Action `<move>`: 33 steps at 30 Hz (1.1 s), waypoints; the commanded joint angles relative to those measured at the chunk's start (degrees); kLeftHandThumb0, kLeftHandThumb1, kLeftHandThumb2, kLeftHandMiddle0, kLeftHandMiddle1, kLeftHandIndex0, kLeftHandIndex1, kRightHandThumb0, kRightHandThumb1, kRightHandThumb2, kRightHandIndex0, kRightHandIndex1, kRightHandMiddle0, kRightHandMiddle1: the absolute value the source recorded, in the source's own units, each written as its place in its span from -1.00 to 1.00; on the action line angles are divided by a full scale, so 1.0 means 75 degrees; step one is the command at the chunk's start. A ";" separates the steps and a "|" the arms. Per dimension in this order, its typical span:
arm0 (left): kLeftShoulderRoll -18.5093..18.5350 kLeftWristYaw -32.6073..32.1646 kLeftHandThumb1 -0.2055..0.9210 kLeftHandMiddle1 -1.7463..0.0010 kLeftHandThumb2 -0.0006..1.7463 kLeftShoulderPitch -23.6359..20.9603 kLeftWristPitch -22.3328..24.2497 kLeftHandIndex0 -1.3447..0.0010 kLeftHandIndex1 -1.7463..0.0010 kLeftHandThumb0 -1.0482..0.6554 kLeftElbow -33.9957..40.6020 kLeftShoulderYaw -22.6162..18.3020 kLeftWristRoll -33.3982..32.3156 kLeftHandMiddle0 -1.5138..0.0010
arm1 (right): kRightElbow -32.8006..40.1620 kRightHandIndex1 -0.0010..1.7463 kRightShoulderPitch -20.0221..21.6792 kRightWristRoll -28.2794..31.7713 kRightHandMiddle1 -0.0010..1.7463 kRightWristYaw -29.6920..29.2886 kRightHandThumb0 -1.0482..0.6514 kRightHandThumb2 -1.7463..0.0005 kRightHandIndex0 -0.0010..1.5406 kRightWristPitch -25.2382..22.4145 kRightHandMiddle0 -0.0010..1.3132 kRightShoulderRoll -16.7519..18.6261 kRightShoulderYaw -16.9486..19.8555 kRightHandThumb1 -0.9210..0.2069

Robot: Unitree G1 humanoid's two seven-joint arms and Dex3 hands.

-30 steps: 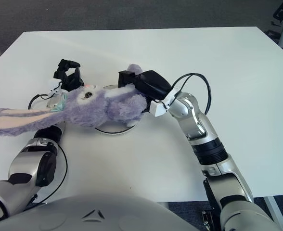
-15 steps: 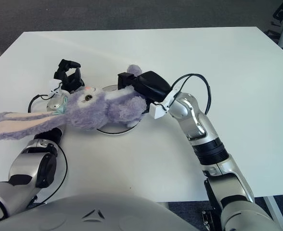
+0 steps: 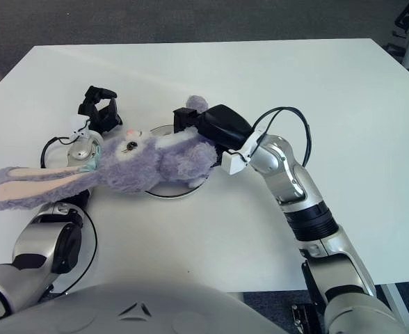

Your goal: Put the doll into the plate.

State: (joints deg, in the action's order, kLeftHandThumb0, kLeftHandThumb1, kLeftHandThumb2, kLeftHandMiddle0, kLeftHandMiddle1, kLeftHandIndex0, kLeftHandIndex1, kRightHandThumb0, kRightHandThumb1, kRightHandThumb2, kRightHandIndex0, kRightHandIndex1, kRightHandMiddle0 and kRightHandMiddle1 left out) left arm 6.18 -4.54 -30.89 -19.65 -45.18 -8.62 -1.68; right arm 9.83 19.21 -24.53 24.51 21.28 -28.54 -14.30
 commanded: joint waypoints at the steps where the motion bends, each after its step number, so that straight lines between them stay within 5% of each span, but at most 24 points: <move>1: -0.0106 -0.0001 0.56 -1.00 -0.01 0.0478 0.0283 0.49 -1.00 -0.22 -0.0291 0.0038 0.0017 -0.18 | 0.0124 1.00 -0.0139 0.0159 1.00 0.0198 -0.31 -0.50 0.42 -0.0025 -0.09 -0.0216 0.0112 0.07; 7: -0.0078 0.0051 0.56 -1.00 -0.01 0.0479 0.0287 0.49 -1.00 -0.22 -0.0292 0.0036 0.0001 -0.18 | 0.0647 1.00 -0.0622 0.0499 1.00 0.0428 -0.32 -0.52 0.43 -0.0101 -0.07 -0.0635 0.0592 0.09; 33: 0.0026 0.0140 0.55 -1.00 -0.01 0.0459 0.0294 0.49 -1.00 -0.22 -0.0350 0.0049 0.0011 -0.22 | 0.0509 1.00 -0.1092 0.0350 1.00 -0.0657 -0.29 -0.43 0.46 0.0978 -0.14 -0.0532 0.1117 -0.02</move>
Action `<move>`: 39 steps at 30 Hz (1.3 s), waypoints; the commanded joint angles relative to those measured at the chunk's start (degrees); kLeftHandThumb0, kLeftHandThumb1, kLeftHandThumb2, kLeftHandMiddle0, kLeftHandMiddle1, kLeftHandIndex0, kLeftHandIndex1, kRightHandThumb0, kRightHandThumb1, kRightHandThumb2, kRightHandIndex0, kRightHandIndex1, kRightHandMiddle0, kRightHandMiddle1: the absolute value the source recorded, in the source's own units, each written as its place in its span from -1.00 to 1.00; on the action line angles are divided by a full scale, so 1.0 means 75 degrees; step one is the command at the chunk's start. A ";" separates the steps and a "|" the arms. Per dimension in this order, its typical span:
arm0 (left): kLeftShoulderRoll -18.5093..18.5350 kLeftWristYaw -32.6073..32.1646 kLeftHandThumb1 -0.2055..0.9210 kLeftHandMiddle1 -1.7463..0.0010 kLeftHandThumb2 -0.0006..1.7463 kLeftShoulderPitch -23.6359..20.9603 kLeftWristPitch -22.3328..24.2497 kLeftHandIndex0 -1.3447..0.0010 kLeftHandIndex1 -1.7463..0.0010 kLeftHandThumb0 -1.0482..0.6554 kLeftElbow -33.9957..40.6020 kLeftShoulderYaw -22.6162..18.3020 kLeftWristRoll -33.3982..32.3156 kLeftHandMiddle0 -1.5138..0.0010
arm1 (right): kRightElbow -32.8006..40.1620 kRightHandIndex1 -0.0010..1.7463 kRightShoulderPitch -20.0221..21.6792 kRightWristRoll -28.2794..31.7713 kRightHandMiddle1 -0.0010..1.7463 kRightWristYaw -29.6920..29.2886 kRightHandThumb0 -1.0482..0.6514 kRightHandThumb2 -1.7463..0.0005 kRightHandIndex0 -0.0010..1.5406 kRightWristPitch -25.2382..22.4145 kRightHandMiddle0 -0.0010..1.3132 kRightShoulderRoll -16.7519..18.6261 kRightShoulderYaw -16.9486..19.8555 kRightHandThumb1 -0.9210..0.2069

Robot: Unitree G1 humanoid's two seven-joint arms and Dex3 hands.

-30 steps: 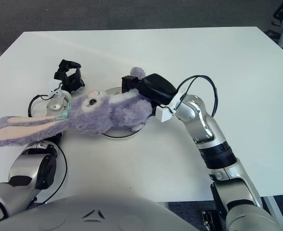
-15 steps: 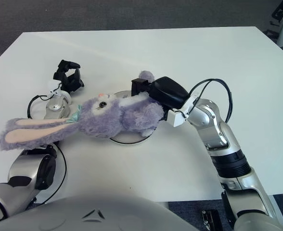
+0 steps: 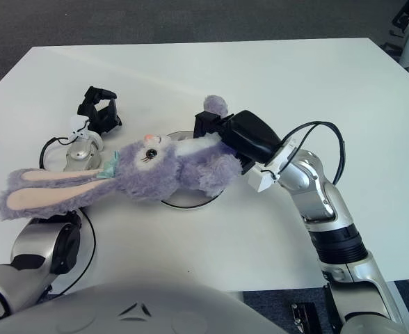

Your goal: Put the doll into the plate.

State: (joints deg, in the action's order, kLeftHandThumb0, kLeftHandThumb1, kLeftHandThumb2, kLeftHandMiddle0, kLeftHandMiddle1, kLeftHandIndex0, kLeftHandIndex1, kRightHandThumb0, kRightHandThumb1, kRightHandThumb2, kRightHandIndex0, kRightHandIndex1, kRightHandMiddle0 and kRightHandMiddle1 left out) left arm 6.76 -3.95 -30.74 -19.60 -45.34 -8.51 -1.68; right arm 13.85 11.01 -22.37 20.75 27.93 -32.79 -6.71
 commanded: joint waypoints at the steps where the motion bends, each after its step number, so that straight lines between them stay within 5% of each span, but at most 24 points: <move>1: -0.0053 0.0071 0.55 -1.00 -0.01 0.0440 0.0291 0.49 -1.00 -0.22 -0.0324 0.0031 0.0003 -0.22 | -0.0039 1.00 0.0013 0.0028 1.00 -0.0169 -0.29 -0.43 0.46 0.0103 -0.14 0.0039 0.0109 -0.02; 17: -0.0054 0.0059 0.59 -1.00 -0.04 0.0477 0.0256 0.51 -1.00 -0.21 -0.0301 0.0068 0.0061 -0.19 | 0.0334 1.00 -0.0073 -0.0300 1.00 -0.0002 -0.28 -0.34 0.16 -0.0508 -0.22 -0.0058 0.0228 -0.13; 19: -0.0059 0.0053 0.59 -1.00 -0.04 0.0479 0.0267 0.51 -1.00 -0.21 -0.0288 0.0068 0.0058 -0.20 | 0.0409 1.00 -0.0070 -0.0319 0.91 0.0087 -0.26 -0.14 -0.34 -0.0655 -0.23 -0.0115 0.0245 -0.28; 22: -0.0072 0.0060 0.59 -1.00 -0.04 0.0473 0.0268 0.51 -1.00 -0.21 -0.0288 0.0060 0.0038 -0.20 | 0.0415 1.00 -0.0029 -0.0254 0.83 0.0213 -0.23 0.10 -0.75 -0.0646 -0.27 -0.0228 0.0223 -0.49; 26: -0.0087 0.0078 0.59 -1.00 -0.04 0.0466 0.0262 0.51 -1.00 -0.21 -0.0293 0.0044 0.0003 -0.20 | 0.0323 0.23 0.0067 -0.0062 0.45 0.0423 -0.55 0.24 -0.95 -0.0462 -0.85 -0.0388 0.0164 -0.51; 32: -0.0079 0.0084 0.58 -1.00 -0.03 0.0452 0.0227 0.50 -1.00 -0.22 -0.0336 0.0052 0.0013 -0.20 | 0.0098 -0.34 0.0198 0.0230 0.16 0.0609 -0.76 0.48 -0.98 -0.0163 -0.98 -0.0518 0.0092 -0.80; 39: -0.0064 0.0033 0.58 -1.00 -0.04 0.0451 0.0198 0.50 -1.00 -0.21 -0.0356 0.0088 0.0077 -0.20 | -0.0206 -0.79 0.0335 0.0888 -0.26 0.1001 -0.88 0.67 -0.99 0.0045 -1.00 -0.0651 0.0067 -0.98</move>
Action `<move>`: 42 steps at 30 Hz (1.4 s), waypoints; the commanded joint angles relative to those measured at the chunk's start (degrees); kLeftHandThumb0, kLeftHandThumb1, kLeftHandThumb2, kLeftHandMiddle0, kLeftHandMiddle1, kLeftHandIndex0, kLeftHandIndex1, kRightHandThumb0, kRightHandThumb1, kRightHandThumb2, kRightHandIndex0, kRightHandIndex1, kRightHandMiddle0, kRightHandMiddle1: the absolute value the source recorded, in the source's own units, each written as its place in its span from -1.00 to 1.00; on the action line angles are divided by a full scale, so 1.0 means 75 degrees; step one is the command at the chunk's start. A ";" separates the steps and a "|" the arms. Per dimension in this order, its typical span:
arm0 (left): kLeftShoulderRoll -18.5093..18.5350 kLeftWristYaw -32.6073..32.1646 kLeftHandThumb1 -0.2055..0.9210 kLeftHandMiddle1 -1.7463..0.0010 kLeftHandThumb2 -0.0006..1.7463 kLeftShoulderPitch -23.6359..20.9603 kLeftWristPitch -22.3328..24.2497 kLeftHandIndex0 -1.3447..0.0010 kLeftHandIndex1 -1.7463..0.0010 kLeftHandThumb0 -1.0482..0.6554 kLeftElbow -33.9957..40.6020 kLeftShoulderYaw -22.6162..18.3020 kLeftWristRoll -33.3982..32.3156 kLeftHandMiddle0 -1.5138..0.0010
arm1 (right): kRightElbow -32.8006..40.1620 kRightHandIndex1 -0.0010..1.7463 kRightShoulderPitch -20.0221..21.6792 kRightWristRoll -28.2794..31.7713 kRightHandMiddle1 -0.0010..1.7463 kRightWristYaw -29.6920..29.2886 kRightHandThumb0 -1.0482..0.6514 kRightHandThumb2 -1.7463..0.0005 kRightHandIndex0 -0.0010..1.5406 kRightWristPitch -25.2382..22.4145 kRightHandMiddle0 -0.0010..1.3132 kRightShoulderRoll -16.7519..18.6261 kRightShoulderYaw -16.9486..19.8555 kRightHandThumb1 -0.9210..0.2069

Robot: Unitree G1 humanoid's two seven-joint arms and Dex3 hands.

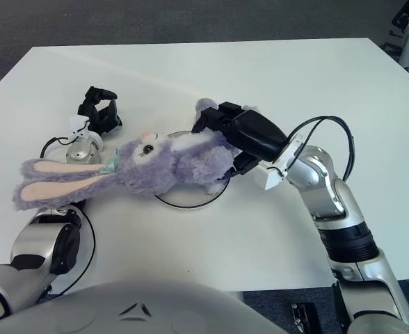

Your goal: Put the doll into the plate.

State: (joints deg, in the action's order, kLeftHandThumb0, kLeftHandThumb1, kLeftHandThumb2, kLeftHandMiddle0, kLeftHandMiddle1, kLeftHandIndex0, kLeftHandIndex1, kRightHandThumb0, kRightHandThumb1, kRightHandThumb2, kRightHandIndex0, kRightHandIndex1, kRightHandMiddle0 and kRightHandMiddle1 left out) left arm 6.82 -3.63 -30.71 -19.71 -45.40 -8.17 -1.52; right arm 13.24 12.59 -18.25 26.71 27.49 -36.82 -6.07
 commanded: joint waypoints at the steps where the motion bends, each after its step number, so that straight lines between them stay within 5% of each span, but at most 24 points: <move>1: -0.0073 -0.0014 0.59 -1.00 -0.04 0.0447 0.0216 0.50 -1.00 -0.21 -0.0346 0.0045 0.0058 -0.20 | -0.0129 -0.81 0.0128 0.0526 -0.28 0.0306 -0.89 0.68 -0.99 0.0071 -1.00 -0.0133 -0.0003 -0.99; 6: -0.0062 -0.0009 0.58 -1.00 -0.03 0.0426 0.0240 0.50 -1.00 -0.22 -0.0360 0.0053 0.0051 -0.21 | -0.0083 -0.97 0.0129 0.1173 -0.55 0.0643 -0.93 0.70 -1.00 -0.0113 -1.00 -0.0127 0.0048 -1.00; 16: -0.0028 0.0008 0.59 -1.00 -0.04 0.0406 0.0140 0.50 -1.00 -0.21 -0.0462 0.0106 0.0106 -0.21 | 0.0035 -1.00 0.0163 0.1832 -0.80 0.1050 -0.99 0.68 -1.00 -0.0290 -1.00 -0.0210 0.0183 -1.00; 25: -0.0024 -0.0001 0.58 -1.00 -0.03 0.0365 0.0109 0.50 -1.00 -0.22 -0.0564 0.0103 0.0098 -0.20 | 0.0179 -1.00 0.0250 0.2562 -0.83 0.1555 -1.00 0.68 -1.00 -0.0894 -1.00 -0.0299 0.0371 -1.00; 36: -0.0013 0.0018 0.61 -1.00 -0.06 0.0354 0.0051 0.52 -1.00 -0.21 -0.0646 0.0122 0.0099 -0.18 | 0.1268 -1.00 0.0237 0.3698 -0.70 0.2081 -0.93 0.77 -1.00 -0.2615 -1.00 -0.0942 0.1330 -0.94; 42: -0.0010 0.0003 0.63 -1.00 -0.08 0.0364 0.0075 0.53 -1.00 -0.21 -0.0628 0.0140 0.0114 -0.18 | 0.0935 -1.00 0.0348 0.4074 -0.64 0.2203 -0.88 0.79 -1.00 -0.2864 -1.00 -0.0953 0.1607 -0.88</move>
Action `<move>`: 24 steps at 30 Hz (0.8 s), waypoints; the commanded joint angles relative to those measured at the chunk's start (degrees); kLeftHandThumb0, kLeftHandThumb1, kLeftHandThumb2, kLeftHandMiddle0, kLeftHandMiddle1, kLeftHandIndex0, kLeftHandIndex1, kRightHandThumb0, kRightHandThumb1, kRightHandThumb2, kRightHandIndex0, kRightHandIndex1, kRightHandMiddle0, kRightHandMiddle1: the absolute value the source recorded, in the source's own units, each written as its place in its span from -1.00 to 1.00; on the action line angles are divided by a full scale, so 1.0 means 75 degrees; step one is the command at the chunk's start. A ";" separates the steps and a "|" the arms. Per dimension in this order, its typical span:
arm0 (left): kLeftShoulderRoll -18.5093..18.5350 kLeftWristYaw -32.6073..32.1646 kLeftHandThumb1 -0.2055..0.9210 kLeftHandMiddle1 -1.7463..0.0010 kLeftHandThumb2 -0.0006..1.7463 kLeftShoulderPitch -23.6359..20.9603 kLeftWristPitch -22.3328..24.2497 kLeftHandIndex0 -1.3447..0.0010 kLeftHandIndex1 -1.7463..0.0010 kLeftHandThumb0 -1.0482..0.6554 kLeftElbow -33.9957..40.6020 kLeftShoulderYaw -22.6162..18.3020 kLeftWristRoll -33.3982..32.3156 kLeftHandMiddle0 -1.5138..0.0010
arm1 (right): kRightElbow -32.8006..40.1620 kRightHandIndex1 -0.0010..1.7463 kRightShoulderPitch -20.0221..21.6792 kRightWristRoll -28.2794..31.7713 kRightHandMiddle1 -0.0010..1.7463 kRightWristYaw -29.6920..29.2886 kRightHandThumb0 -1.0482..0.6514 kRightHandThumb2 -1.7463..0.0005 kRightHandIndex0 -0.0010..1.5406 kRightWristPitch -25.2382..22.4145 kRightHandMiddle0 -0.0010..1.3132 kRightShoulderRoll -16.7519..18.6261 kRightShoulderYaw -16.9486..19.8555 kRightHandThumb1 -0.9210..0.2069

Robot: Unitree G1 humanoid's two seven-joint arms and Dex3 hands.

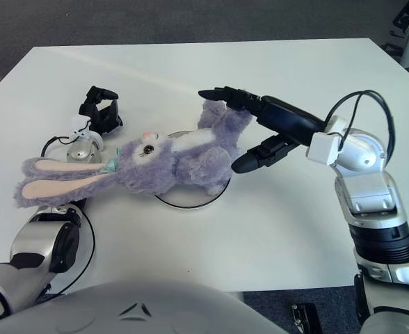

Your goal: Put the doll into the plate.

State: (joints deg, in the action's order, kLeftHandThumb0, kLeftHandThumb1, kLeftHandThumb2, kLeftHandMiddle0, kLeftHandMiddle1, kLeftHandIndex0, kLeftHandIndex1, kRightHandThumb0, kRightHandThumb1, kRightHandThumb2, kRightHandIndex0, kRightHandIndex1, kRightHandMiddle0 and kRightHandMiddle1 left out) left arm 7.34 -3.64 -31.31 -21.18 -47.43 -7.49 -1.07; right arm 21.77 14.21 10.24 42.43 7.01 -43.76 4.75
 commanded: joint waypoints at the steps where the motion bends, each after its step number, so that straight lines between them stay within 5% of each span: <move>1: -0.0078 0.0003 0.64 -1.00 -0.08 0.0444 0.0278 0.53 -1.00 -0.21 -0.0356 0.0047 0.0054 -0.18 | -0.0281 -1.00 0.0168 0.0351 -0.61 0.0132 -0.87 0.80 -1.00 -0.0168 -1.00 -0.0009 0.0199 -0.86; 12: -0.0042 0.0024 0.64 -1.00 -0.08 0.0411 0.0282 0.53 -1.00 -0.21 -0.0412 0.0034 0.0052 -0.18 | -0.1008 -0.98 0.0554 0.0100 -0.51 0.0117 -0.88 0.77 -0.94 0.0273 -1.00 -0.0070 0.0453 -0.83; 24: -0.0033 0.0131 0.60 -1.00 -0.05 0.0433 0.0255 0.51 -1.00 -0.21 -0.0392 0.0001 -0.0022 -0.19 | -0.2223 -0.96 0.1080 -0.1478 -0.62 -0.0431 -0.91 0.75 -0.88 0.1226 -1.00 -0.0358 0.0403 -0.88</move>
State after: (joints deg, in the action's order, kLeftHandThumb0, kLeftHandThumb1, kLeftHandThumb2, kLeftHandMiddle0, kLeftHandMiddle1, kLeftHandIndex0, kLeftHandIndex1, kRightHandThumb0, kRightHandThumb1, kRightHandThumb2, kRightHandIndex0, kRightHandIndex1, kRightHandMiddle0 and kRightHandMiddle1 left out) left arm 7.44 -3.34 -31.35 -21.25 -47.56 -7.61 -1.25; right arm 8.68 19.40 2.04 40.66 14.53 -45.38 8.11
